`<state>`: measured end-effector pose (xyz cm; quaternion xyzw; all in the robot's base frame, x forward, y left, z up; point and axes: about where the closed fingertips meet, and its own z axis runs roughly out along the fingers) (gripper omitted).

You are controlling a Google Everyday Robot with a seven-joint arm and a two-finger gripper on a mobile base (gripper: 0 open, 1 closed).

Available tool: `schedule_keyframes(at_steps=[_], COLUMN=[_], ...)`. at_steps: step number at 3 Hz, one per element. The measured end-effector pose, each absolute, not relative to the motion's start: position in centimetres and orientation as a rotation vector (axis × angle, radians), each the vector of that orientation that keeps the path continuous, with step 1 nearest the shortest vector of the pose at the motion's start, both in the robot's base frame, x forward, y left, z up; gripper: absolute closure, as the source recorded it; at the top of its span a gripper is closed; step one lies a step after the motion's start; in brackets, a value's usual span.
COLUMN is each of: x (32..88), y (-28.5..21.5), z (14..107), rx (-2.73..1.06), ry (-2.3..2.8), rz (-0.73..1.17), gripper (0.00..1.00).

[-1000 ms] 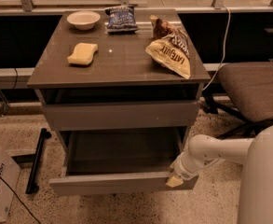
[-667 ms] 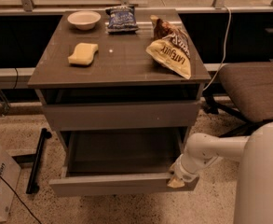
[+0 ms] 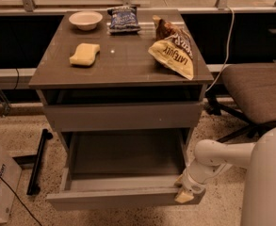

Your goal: Open middle drawer

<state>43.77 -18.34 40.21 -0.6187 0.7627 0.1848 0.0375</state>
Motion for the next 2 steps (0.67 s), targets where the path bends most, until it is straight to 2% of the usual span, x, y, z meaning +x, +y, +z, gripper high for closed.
schedule_keyframes(at_steps=[1, 2], x=[44.0, 43.92], y=[-18.31, -18.27], z=[40.2, 40.12], rx=[-1.899, -1.9], ry=[2.341, 2.341], rz=[0.567, 0.57], gripper=[0.08, 0.0])
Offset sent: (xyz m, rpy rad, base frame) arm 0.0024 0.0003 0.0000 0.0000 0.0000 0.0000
